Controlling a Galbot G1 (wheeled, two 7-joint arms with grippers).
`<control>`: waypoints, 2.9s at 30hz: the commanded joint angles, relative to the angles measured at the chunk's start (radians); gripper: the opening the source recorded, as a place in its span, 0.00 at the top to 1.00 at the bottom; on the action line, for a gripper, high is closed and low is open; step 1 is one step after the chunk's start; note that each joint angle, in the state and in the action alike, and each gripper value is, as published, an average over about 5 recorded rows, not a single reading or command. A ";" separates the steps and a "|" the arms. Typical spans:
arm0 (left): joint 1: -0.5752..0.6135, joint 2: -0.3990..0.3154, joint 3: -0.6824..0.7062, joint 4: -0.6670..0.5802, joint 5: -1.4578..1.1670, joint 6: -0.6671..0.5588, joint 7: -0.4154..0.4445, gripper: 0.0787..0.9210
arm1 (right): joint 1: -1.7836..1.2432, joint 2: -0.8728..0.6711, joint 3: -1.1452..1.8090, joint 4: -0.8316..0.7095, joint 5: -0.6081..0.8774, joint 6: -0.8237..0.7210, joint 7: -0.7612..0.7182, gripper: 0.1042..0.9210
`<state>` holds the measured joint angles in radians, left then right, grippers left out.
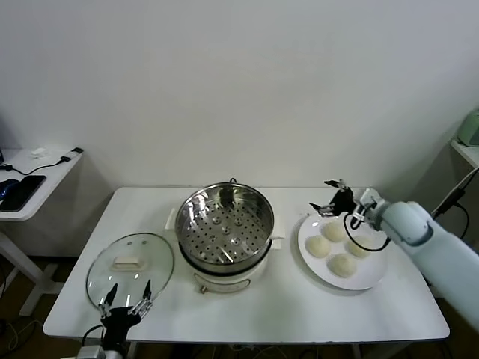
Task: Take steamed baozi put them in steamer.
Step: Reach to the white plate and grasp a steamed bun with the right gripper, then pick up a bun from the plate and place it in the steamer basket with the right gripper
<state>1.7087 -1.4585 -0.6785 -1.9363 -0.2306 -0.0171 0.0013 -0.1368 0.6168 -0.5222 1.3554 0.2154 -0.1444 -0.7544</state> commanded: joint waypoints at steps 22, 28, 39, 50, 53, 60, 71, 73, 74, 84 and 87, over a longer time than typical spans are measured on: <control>-0.018 0.001 0.002 0.027 0.001 -0.001 0.003 0.12 | 0.467 0.323 -0.801 -0.567 -0.060 0.039 -0.351 0.12; -0.021 0.001 0.005 0.041 0.009 -0.004 0.003 0.12 | 0.363 0.344 -0.684 -0.642 -0.066 0.037 -0.321 0.12; -0.022 0.000 0.008 0.067 0.022 -0.009 0.001 0.12 | 0.254 0.423 -0.525 -0.773 -0.119 0.065 -0.286 0.12; -0.028 -0.002 0.020 0.078 0.027 -0.013 0.002 0.12 | 0.247 0.450 -0.491 -0.824 -0.158 0.073 -0.278 0.13; -0.029 -0.004 0.022 0.076 0.029 -0.012 0.002 0.12 | 0.250 0.441 -0.499 -0.812 -0.154 0.068 -0.286 0.19; -0.029 -0.005 0.023 0.073 0.035 -0.010 0.001 0.12 | 0.270 0.415 -0.503 -0.756 -0.115 0.057 -0.292 0.34; -0.023 -0.008 0.026 0.053 0.038 -0.006 -0.001 0.12 | 0.631 0.292 -0.832 -0.398 0.089 0.040 -0.312 0.39; -0.022 -0.008 0.027 0.048 0.038 -0.005 -0.002 0.12 | 0.743 0.293 -0.901 -0.323 0.135 0.063 -0.320 0.39; -0.021 -0.008 0.027 0.045 0.039 -0.005 -0.002 0.12 | 0.800 0.299 -0.929 -0.290 0.150 0.082 -0.325 0.39; -0.014 -0.009 0.026 0.021 0.040 -0.005 -0.003 0.12 | 1.096 0.491 -0.986 -0.102 0.212 0.325 -0.364 0.39; -0.015 -0.010 0.029 0.023 0.042 -0.007 -0.003 0.12 | 1.082 0.565 -0.978 -0.050 0.217 0.394 -0.370 0.39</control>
<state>1.6938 -1.4670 -0.6523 -1.9092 -0.1911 -0.0216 -0.0013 0.7414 1.0435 -1.4156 1.1124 0.3633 0.0767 -1.1045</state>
